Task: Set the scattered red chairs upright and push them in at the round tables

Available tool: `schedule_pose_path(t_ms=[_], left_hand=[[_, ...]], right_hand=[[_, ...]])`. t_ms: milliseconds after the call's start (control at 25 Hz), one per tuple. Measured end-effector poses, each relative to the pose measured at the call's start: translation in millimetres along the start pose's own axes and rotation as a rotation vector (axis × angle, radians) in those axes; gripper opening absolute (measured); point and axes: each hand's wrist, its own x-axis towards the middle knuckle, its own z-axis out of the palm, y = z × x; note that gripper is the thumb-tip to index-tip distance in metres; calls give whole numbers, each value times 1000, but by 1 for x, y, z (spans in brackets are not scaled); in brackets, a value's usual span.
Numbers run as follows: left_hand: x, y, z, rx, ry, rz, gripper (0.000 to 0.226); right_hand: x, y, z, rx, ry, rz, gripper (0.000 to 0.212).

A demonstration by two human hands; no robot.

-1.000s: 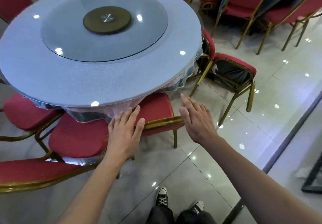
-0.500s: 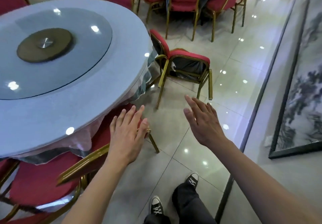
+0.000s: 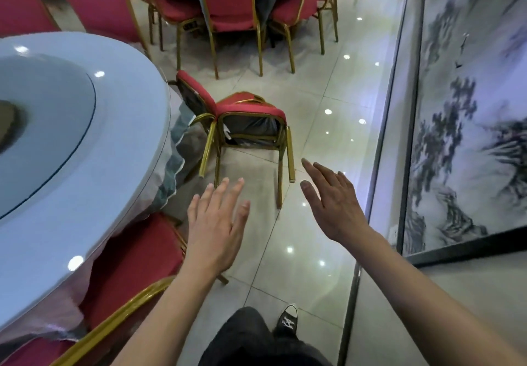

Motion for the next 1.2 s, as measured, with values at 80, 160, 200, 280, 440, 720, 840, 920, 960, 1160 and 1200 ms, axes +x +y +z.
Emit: schedule_pose_path(t_ms=[80, 160, 200, 280, 440, 720, 840, 920, 960, 1160, 1200], left_hand=[[25, 11, 5, 18, -11, 10, 72], [52, 22, 9, 36, 1, 16, 73], [67, 28, 11, 46, 13, 22, 73], [96, 38, 17, 52, 39, 33, 72], [168, 57, 31, 31, 28, 33, 75], [300, 100, 40, 37, 7, 65, 71], [351, 112, 38, 65, 25, 67, 71], [379, 122, 39, 63, 28, 58, 73], [393, 127, 40, 52, 23, 53, 74], [455, 153, 56, 17, -4, 14, 70], [471, 159, 61, 24, 1, -3, 70]], right_hand=[[16, 17, -9, 29, 14, 24, 65], [34, 33, -17, 38, 24, 36, 66], [45, 43, -20, 40, 17, 43, 67], [67, 57, -24, 34, 7, 50, 66], [134, 87, -41, 6, 13, 51, 65], [262, 120, -69, -80, -6, 26, 65], [304, 134, -81, -73, 9, 18, 63], [328, 145, -91, -70, 6, 21, 62], [341, 152, -96, -64, -1, 20, 62], [404, 192, -117, -39, -33, 17, 61], [419, 201, -121, -35, -42, 8, 61]])
